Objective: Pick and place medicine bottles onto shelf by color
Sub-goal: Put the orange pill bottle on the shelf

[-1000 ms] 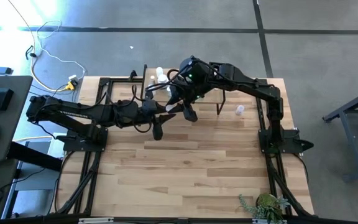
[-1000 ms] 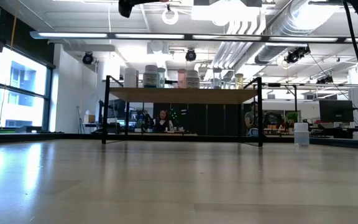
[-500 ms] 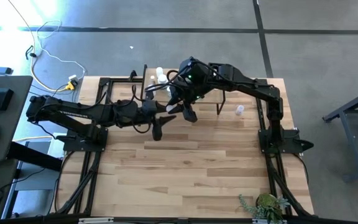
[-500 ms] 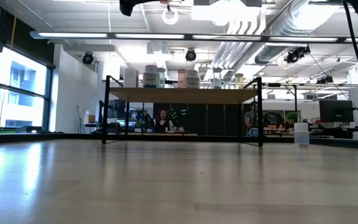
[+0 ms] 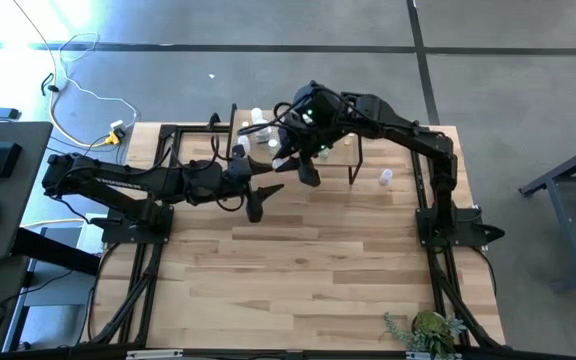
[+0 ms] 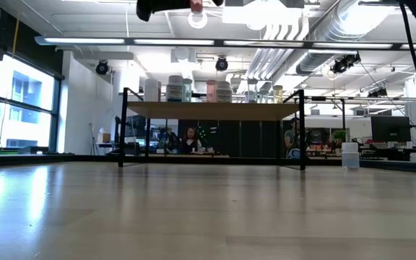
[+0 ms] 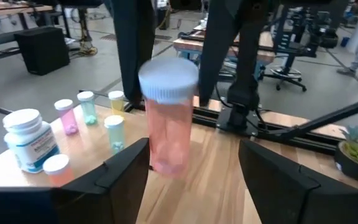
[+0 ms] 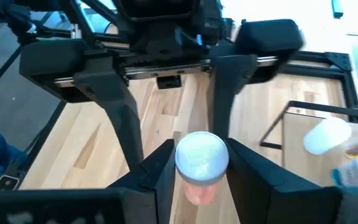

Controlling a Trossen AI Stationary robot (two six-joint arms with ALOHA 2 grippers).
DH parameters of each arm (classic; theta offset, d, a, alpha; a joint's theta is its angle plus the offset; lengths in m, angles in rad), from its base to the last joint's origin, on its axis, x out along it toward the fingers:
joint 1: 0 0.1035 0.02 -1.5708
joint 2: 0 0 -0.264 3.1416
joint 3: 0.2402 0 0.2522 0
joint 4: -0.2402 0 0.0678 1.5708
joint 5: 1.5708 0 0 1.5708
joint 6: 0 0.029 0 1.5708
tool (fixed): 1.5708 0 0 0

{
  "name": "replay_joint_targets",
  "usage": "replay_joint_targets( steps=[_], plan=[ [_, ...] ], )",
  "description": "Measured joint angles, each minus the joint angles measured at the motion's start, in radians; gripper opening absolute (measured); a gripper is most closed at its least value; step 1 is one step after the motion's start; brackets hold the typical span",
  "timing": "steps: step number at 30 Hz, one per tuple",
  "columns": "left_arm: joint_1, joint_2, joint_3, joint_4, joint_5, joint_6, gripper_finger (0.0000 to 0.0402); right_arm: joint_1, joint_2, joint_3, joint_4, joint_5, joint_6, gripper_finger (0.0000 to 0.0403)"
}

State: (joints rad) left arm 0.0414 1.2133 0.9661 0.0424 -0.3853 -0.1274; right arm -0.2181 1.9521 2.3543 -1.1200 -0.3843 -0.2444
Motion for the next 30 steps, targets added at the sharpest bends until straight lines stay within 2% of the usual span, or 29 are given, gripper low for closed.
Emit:
replay_joint_targets(
  steps=[9,21,30],
  plan=[
    [0.070,0.000,0.000,0.000,-0.023,0.000,0.0230,-0.105,-0.060,0.000,-0.023,0.002,-0.074,0.0117],
    [0.157,0.000,0.000,0.001,-0.023,0.000,0.0230,-0.312,-0.166,0.001,-0.024,0.001,-0.123,0.0117],
    [0.200,0.000,0.000,0.000,-0.022,0.002,0.0229,-0.450,-0.246,0.001,-0.020,-0.021,-0.114,0.0117]
  ],
)
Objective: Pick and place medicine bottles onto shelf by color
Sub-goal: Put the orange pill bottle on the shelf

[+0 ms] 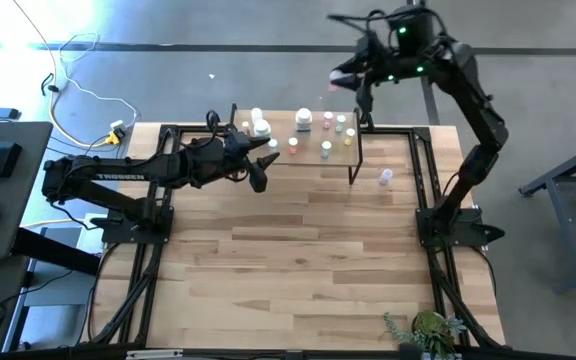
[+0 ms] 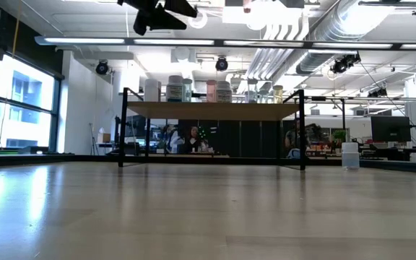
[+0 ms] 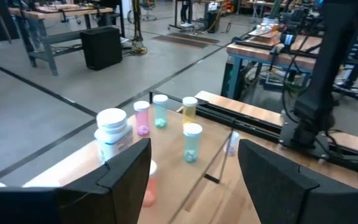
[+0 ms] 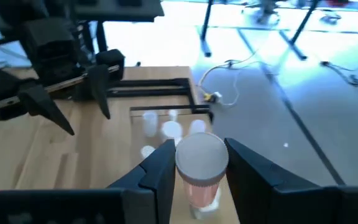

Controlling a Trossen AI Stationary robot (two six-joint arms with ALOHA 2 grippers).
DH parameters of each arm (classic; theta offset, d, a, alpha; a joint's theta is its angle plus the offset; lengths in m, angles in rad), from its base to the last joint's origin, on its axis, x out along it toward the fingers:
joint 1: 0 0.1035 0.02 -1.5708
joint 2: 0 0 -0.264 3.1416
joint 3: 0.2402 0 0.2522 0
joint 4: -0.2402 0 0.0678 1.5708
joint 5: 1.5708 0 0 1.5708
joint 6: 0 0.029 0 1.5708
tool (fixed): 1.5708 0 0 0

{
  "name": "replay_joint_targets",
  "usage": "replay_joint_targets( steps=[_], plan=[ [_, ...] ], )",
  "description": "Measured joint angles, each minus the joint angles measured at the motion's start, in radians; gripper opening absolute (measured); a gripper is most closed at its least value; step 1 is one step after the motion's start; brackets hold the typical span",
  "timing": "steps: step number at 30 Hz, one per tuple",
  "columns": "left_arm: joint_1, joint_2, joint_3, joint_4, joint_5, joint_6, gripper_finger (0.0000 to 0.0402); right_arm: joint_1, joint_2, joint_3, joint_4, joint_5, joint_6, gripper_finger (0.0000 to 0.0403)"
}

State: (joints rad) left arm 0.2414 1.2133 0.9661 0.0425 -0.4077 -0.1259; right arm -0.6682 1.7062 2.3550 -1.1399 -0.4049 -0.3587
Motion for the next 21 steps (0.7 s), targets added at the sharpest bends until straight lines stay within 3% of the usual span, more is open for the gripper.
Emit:
replay_joint_targets(
  steps=[5,10,21],
  plan=[
    [0.023,0.000,0.000,0.005,0.000,0.062,0.0229,-0.064,-0.034,-0.024,-0.005,-0.008,0.053,0.0117],
    [0.047,0.000,0.000,0.010,0.001,0.077,0.0229,-0.086,-0.074,-0.139,-0.003,-0.007,0.127,0.0117],
    [0.097,0.000,0.000,0.008,0.015,0.077,0.0229,-0.046,-0.288,-0.670,0.321,0.005,0.338,0.0117]
  ],
)
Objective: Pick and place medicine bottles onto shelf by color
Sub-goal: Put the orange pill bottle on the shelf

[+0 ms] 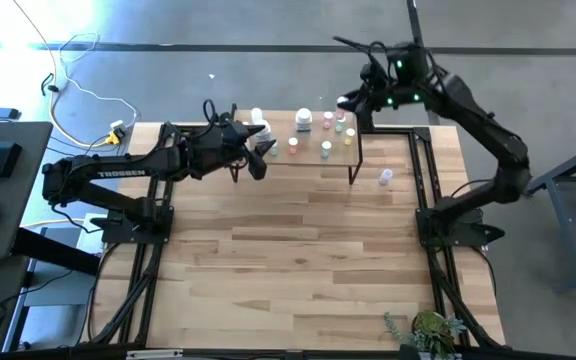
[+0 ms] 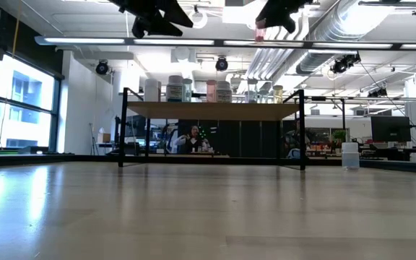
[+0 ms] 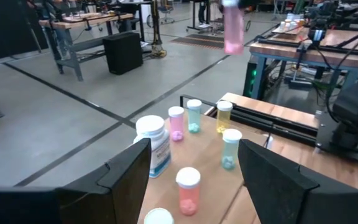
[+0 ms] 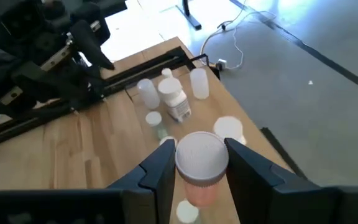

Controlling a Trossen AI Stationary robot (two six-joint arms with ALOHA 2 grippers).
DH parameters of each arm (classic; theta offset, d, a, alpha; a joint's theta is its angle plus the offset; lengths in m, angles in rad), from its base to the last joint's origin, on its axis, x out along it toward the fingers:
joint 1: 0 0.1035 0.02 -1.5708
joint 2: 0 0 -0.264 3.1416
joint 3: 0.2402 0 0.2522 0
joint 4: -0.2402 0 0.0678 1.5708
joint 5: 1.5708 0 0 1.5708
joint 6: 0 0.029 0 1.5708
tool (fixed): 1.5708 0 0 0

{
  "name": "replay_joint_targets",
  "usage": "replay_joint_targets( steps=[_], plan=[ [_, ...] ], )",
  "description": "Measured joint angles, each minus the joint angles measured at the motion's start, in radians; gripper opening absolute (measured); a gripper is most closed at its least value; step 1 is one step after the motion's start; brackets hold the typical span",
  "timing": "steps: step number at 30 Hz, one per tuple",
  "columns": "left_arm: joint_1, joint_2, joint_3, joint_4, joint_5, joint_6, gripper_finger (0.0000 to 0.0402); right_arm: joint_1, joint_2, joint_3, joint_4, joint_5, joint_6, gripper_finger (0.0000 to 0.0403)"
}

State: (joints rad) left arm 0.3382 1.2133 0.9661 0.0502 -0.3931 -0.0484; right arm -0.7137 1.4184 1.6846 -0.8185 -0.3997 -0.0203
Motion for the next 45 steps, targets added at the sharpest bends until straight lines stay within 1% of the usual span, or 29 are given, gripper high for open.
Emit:
replay_joint_targets(
  steps=[4,11,15,19,24,30,45],
  plan=[
    [0.005,0.000,0.000,0.000,0.007,0.000,0.0229,0.044,-0.087,-0.173,0.113,0.038,0.026,0.0117],
    [0.005,0.000,0.000,0.000,0.024,0.000,0.0229,0.137,-0.223,-0.449,0.330,0.166,0.054,0.0117],
    [0.005,0.000,0.000,0.000,0.024,0.000,0.0229,0.178,-0.282,-0.578,0.465,0.237,0.091,0.0117],
    [0.004,0.000,0.000,0.000,0.032,0.000,0.0229,0.208,-0.307,-0.677,0.528,0.297,0.092,0.0117],
    [0.004,0.000,0.000,0.000,0.046,0.000,0.0229,0.234,-0.314,-0.756,0.553,0.357,0.088,0.0117],
    [0.004,0.000,0.000,-0.001,0.046,0.000,0.0229,0.252,-0.314,-0.820,0.561,0.452,0.059,0.0117],
    [0.004,0.000,0.000,-0.001,0.046,0.000,0.0229,0.257,-0.312,-0.866,0.574,0.462,0.005,0.0117]
  ],
)
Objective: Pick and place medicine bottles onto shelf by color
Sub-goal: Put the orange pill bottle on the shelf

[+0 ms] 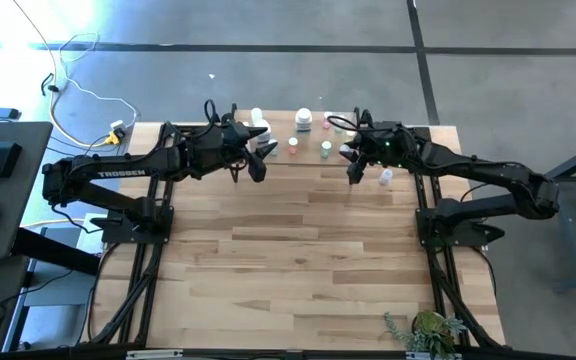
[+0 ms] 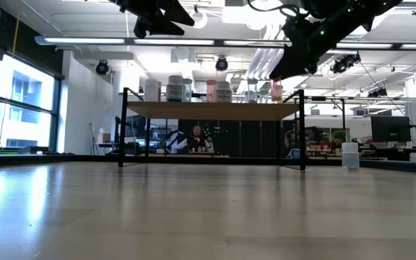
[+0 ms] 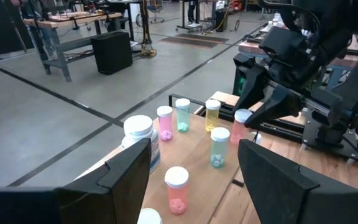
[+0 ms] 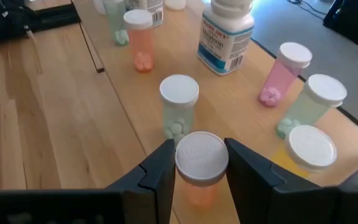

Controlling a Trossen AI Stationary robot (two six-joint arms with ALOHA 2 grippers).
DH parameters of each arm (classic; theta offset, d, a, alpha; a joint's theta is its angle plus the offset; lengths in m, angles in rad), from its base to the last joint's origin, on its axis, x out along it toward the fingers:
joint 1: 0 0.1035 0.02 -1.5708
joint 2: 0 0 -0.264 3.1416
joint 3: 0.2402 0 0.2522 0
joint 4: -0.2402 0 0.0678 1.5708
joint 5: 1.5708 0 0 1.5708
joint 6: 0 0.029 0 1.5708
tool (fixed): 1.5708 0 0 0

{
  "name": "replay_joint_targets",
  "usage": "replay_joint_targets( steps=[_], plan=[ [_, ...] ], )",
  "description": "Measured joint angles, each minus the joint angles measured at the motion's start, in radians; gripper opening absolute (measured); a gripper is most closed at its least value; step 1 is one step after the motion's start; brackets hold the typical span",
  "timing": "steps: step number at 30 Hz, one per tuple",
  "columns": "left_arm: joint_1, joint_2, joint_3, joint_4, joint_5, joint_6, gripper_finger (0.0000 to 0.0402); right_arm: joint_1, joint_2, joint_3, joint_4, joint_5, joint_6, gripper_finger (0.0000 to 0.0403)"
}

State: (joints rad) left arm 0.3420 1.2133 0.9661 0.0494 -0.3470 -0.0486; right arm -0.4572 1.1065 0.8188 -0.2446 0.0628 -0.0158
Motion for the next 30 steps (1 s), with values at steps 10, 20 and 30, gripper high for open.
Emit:
replay_joint_targets(
  steps=[10,20,30],
  plan=[
    [0.000,0.000,0.000,0.000,0.000,0.000,0.0229,0.000,0.000,0.000,-0.035,0.039,-0.045,0.0117],
    [0.000,0.000,0.000,0.000,0.000,0.000,0.0229,-0.001,-0.001,0.001,-0.065,0.042,-0.045,0.0117],
    [0.000,0.000,0.000,0.000,0.000,0.000,0.0229,-0.001,0.000,0.000,-0.079,0.041,0.010,0.0162]
  ],
)
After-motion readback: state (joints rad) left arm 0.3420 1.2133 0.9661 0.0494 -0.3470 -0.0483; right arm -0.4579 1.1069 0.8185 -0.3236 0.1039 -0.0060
